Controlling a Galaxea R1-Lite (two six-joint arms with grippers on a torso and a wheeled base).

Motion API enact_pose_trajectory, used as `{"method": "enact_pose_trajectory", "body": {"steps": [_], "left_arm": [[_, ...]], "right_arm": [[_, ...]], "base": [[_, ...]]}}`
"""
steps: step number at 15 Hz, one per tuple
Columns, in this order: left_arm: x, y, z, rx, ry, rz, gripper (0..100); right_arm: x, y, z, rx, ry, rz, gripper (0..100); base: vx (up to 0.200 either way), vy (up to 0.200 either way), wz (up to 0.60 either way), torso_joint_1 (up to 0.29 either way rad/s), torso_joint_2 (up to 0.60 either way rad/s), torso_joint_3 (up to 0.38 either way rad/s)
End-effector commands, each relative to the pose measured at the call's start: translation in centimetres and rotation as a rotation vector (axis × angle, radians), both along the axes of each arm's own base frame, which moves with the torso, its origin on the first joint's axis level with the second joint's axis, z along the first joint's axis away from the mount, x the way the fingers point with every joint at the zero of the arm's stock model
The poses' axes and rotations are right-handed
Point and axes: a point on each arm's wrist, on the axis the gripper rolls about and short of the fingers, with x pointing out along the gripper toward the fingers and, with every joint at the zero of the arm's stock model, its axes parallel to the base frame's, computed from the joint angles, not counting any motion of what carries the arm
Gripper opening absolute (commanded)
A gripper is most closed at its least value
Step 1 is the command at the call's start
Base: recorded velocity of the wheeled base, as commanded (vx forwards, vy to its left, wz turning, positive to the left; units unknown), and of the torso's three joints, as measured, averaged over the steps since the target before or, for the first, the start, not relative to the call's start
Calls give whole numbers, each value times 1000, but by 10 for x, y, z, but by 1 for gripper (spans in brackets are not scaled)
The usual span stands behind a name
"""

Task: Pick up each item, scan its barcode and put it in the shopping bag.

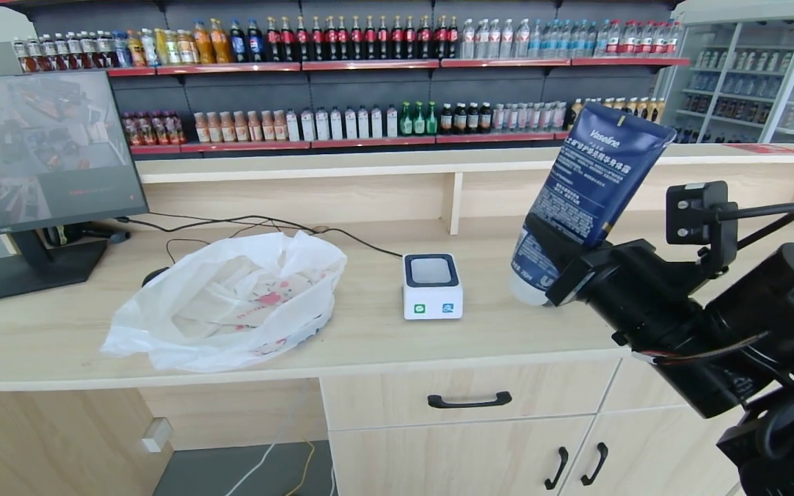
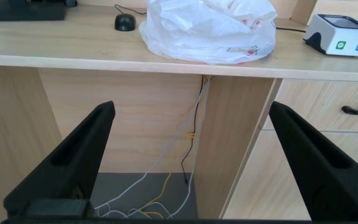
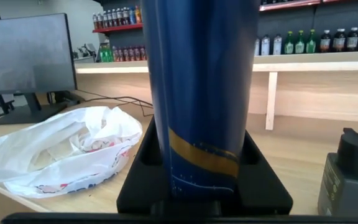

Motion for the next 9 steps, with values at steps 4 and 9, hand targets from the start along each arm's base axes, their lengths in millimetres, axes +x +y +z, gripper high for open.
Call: {"method": "enact_pose_trajectory", "body": {"steps": [4,9], "left_arm": [[0,0,0,-1,-1,-1,100],[0,0,0,-1,-1,-2,100]], "right_arm": [[3,3,-6,-13,20,7,0],[8,6,-3,-3,4,4,0]], "base": [[0,200,0,6,6,4],[0,200,0,0,2,0]]}}
